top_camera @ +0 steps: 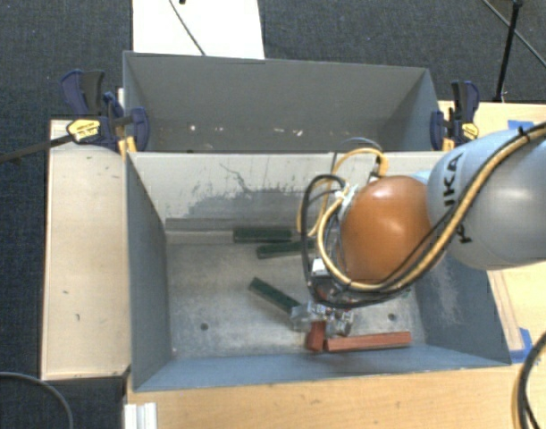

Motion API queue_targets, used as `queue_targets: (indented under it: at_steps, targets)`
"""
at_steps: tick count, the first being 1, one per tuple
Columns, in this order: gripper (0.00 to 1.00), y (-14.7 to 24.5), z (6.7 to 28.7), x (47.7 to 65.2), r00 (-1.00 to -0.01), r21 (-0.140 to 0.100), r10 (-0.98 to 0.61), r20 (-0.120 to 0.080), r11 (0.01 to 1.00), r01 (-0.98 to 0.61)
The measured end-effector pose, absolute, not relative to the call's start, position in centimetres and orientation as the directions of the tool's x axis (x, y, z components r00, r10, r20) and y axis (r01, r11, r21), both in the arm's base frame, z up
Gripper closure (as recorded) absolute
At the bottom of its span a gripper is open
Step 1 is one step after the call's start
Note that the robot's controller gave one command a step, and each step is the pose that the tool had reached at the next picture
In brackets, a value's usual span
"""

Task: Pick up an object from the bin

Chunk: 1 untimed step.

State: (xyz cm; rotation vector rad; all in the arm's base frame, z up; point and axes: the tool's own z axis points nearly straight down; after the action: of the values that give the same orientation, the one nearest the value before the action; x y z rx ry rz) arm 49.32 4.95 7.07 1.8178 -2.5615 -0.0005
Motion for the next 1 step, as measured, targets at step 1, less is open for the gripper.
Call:
queue_targets:
  at_steps: [1]
  targets:
    - [1.0, 4.99, 15.22, 49.53, -0.334, -0.008, -0.943, -0.005, 0.334, -0.943]
